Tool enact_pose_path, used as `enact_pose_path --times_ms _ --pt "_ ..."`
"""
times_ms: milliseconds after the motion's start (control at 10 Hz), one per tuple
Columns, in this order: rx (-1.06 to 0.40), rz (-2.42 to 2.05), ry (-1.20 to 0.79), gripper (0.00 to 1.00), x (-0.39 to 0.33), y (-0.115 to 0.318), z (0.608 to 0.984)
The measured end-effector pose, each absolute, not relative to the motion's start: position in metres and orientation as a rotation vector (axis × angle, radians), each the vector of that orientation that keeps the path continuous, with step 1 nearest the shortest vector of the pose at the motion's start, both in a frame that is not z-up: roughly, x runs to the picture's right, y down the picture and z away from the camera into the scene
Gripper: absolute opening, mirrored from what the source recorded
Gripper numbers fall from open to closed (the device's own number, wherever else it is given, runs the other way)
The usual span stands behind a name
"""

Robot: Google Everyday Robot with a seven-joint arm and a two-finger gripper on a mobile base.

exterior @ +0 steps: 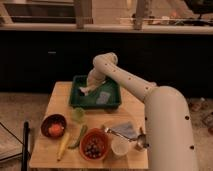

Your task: Place brush in tray

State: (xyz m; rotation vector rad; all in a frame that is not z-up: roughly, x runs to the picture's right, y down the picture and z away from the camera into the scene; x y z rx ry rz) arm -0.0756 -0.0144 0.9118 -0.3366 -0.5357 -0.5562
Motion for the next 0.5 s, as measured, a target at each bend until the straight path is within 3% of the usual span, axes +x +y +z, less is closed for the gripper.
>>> enact_pose_path --times_ms 500 --pt "-0.325 -0.549 -0.538 0.8 -0.0702 -0.0181 0.91"
